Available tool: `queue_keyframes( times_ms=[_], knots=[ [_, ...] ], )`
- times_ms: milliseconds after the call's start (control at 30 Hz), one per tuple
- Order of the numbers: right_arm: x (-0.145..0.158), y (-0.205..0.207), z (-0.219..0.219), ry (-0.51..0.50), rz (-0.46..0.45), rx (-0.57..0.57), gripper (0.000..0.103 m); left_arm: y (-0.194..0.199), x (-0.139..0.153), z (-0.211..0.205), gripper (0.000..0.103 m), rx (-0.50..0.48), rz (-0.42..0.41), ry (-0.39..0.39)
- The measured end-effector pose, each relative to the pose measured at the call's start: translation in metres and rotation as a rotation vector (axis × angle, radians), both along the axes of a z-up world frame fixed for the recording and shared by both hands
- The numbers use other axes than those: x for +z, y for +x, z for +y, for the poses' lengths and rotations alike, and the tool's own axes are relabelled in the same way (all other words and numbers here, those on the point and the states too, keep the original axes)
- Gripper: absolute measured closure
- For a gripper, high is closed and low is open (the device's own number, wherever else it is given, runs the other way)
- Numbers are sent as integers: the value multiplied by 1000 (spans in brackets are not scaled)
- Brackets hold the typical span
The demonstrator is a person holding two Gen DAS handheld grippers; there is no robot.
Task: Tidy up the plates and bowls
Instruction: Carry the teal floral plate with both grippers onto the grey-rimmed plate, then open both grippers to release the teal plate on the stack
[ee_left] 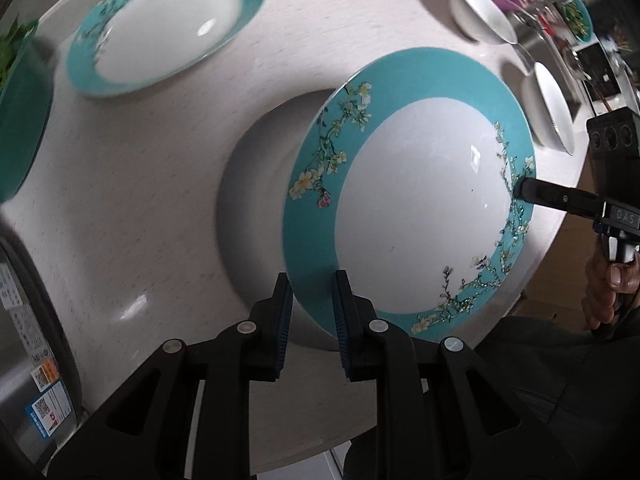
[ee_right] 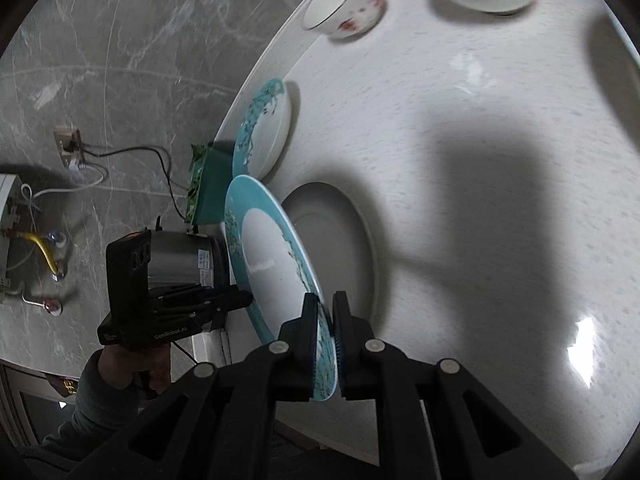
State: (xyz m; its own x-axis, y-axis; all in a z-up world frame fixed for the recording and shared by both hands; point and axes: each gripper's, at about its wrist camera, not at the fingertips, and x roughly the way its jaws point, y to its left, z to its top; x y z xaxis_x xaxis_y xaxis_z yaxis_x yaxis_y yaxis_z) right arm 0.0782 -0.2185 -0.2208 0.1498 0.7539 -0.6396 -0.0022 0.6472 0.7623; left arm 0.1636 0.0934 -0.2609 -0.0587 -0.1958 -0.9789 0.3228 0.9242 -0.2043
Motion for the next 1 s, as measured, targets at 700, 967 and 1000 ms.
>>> queue_keyframes(
  times_ms=[700,967,1000],
  knots=[
    [-25,19,46,-176,12,65,92,5,-31,24,84,3,-5,53],
    [-23,15,59,-327,-48,115,90,-7,-34,-8,83,-106,-85,163],
    [-23,14,61,-344,-58,117,90,-7,-34,-8,83,-108,-90,161]
  ],
)
